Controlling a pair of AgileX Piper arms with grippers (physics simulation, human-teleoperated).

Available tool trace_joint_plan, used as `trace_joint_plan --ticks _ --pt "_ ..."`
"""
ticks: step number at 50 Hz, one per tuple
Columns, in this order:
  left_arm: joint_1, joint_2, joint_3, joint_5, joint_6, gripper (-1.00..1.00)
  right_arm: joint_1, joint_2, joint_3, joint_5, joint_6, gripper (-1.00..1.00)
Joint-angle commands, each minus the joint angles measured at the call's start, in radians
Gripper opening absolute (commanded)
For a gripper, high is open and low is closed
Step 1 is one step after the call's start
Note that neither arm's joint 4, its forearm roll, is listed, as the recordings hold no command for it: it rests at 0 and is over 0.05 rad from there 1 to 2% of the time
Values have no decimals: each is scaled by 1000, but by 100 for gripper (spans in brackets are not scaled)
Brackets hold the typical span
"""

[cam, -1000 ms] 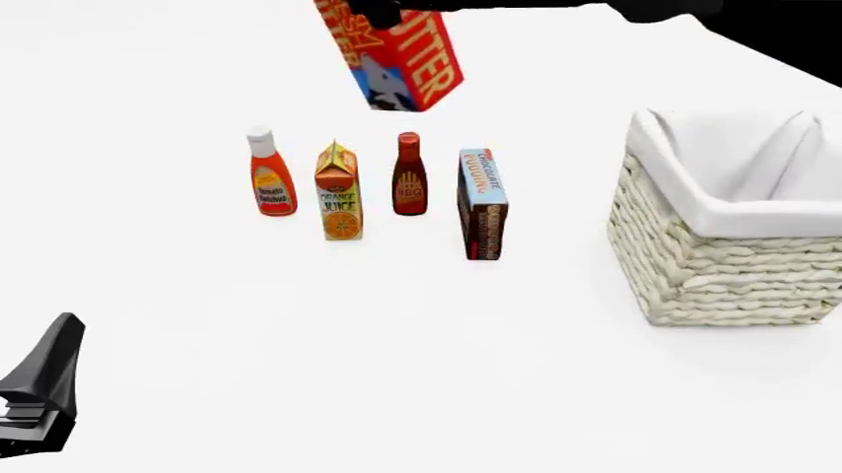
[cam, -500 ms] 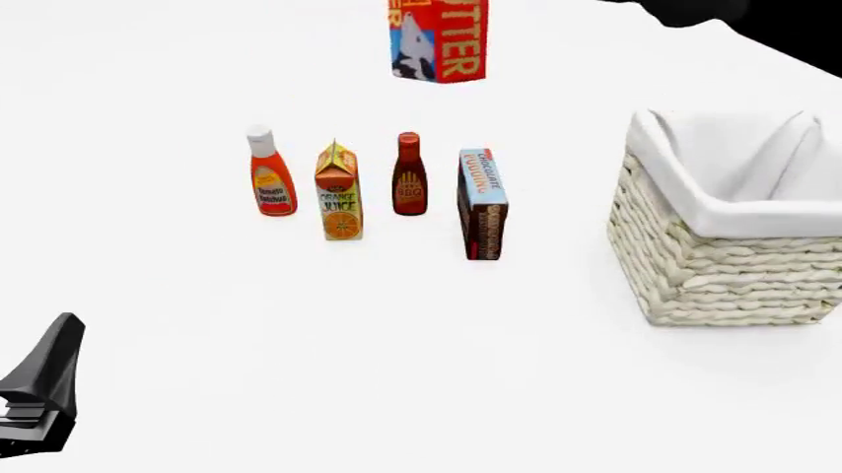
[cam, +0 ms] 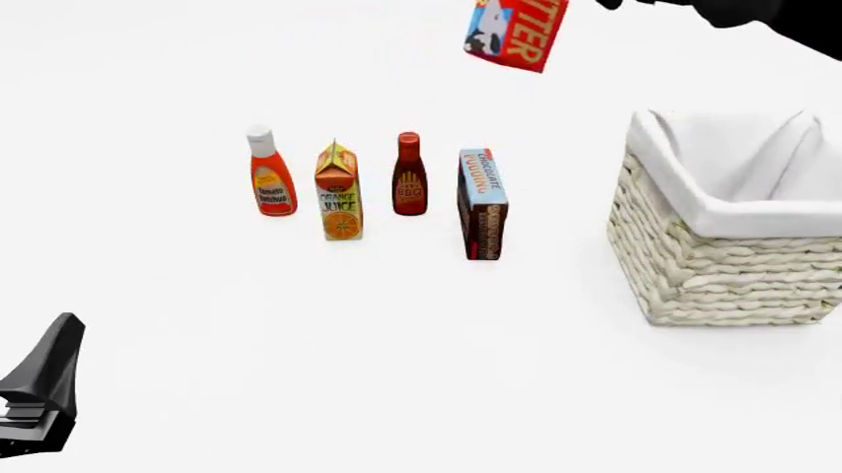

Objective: Pick the butter and place it in the basket.

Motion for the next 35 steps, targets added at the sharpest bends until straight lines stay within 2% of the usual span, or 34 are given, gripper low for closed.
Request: trace_joint_plan --ticks 1,5,7,9,15,25,35 --pt "0 0 0 0 0 100 -91 -15 -6 -5 101 -100" --pt "0 0 0 0 0 100 -108 -12 -8 4 123 -100" --pt "0 0 0 0 0 100 -141 1 -10 19 175 -100" --pt "0 0 0 0 0 100 -142 -3 -17 22 157 -100" --pt "0 0 0 0 0 100 -193 17 -34 70 183 -100" --pt "0 0 0 0 0 100 -224 4 -36 102 222 -100" --pt "0 0 0 0 0 100 -256 -9 -88 180 236 -100"
